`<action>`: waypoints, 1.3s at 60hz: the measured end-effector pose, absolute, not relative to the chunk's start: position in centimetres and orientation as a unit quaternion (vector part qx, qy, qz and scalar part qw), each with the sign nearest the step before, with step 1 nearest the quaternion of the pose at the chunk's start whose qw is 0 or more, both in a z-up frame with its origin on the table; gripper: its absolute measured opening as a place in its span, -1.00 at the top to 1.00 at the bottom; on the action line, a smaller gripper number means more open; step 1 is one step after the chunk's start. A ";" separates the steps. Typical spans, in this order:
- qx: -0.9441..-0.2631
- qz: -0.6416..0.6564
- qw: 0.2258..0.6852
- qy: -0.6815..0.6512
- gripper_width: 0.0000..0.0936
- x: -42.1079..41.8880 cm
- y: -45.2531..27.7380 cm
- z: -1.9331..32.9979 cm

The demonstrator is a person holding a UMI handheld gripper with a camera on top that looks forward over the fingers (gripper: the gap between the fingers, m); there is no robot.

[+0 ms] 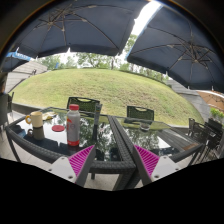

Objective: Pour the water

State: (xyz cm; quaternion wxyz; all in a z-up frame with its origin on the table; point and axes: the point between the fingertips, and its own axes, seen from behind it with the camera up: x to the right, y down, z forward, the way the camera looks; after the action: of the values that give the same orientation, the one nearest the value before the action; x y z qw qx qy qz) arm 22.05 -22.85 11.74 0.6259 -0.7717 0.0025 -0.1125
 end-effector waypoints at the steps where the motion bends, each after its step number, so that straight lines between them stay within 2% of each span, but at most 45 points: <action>1: -0.771 -0.114 0.626 0.003 -0.68 21.9 -22.9 11.6; 13: -0.770 -0.121 0.626 0.006 -0.69 22.0 -21.3 12.1; 23: -0.782 -0.071 0.619 -0.021 -0.67 18.4 -17.9 11.9; 35: -0.791 0.013 0.609 -0.055 -0.67 10.4 -10.6 10.4; 48: -0.781 0.022 0.623 -0.022 -0.67 7.7 -1.8 9.8; 50: -0.779 0.023 0.626 -0.018 -0.60 7.4 -0.9 9.7; 53: -0.781 0.023 0.624 -0.017 -0.03 7.1 -0.2 9.3; 60: -0.766 -0.006 0.643 -0.013 0.24 7.3 -0.6 10.0; 65: -0.758 -0.023 0.651 -0.017 0.29 7.5 -0.6 10.2; 71: -0.765 -0.072 0.639 -0.047 0.29 7.1 -0.4 10.3; 74: -0.757 -0.112 0.640 -0.073 0.29 6.5 0.1 11.7; 78: -0.732 -0.190 0.637 -0.150 0.29 4.5 1.6 15.5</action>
State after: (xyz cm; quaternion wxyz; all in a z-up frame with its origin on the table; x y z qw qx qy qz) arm 4.51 1.57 15.49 0.6372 -0.7316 -0.1502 -0.1903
